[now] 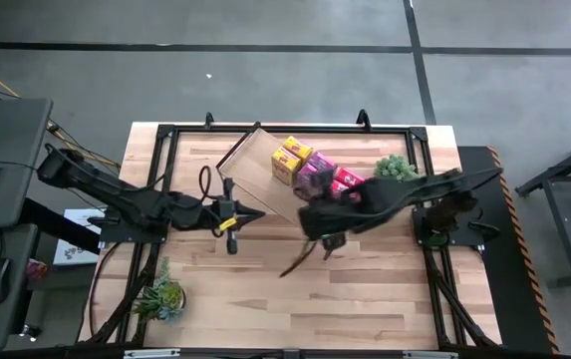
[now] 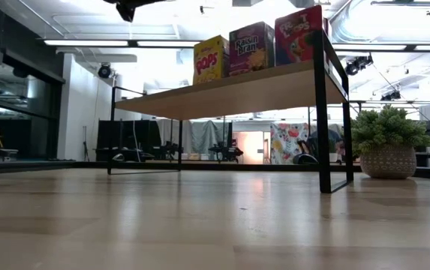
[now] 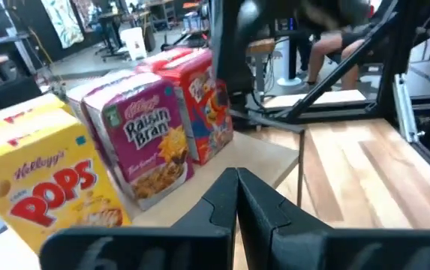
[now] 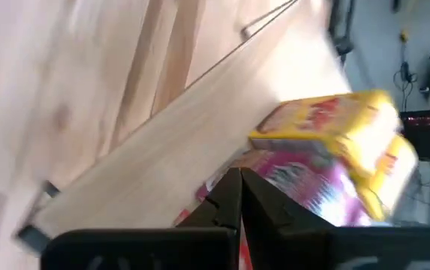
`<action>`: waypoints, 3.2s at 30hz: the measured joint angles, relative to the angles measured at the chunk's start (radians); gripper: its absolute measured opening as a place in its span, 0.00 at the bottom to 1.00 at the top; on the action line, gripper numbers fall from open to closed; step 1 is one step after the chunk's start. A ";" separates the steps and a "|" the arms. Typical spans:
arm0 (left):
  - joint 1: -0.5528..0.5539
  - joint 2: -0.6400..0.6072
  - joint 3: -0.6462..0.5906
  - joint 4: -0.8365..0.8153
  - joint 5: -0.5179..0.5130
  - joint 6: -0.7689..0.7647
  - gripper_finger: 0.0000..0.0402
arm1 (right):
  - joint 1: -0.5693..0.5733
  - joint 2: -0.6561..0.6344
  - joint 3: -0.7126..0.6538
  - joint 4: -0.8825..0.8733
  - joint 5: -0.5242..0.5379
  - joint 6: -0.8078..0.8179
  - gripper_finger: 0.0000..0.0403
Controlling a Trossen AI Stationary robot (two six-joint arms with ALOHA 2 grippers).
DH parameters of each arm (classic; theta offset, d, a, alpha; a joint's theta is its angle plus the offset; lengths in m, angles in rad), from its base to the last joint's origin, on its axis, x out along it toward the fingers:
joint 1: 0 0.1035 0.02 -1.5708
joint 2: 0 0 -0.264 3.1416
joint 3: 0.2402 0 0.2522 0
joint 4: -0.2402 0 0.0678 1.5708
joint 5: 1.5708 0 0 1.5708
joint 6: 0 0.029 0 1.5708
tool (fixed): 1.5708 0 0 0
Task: Stack cereal on shelf
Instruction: Return to Home Position
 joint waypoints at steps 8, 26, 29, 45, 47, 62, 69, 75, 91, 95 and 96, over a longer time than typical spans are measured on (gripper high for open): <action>-0.040 -0.014 0.000 0.003 -0.105 0.038 0.00 | 0.135 -0.241 0.000 0.008 0.077 0.170 0.00; -0.037 -0.014 0.000 0.050 -0.103 0.077 0.00 | 0.541 -0.745 -0.667 -0.095 0.417 0.905 0.00; -0.028 -0.014 0.000 0.073 -0.098 0.145 0.00 | 0.579 -0.909 -0.880 0.008 0.417 0.998 0.00; 0.477 -0.110 0.000 -0.242 0.796 0.091 0.00 | 0.610 -1.558 -1.570 0.735 0.440 0.686 0.00; 0.495 -0.138 -0.005 -0.321 0.784 0.079 0.00 | 0.610 -1.574 -1.579 0.735 0.447 0.675 0.00; 0.284 -0.540 -0.504 0.048 0.517 -0.157 0.00 | 0.610 -1.578 -1.578 0.743 0.473 0.626 0.00; 0.216 -0.623 -0.610 0.092 0.450 -0.149 0.00 | 0.610 -1.578 -1.578 0.747 0.492 0.630 0.00; 0.200 -0.665 -0.679 0.091 0.459 -0.144 0.00 | 0.610 -1.578 -1.577 0.751 0.478 0.656 0.00; 0.207 -0.673 -0.679 0.107 0.448 -0.061 0.00 | 0.610 -1.753 -1.655 0.784 0.429 0.655 0.00; 0.207 -0.673 -0.679 0.107 0.448 -0.061 0.00 | 0.610 -1.814 -1.692 0.958 0.427 0.475 0.00; 0.207 -0.673 -0.679 0.107 0.448 -0.060 0.00 | 0.610 -1.824 -1.704 0.997 0.419 0.432 0.00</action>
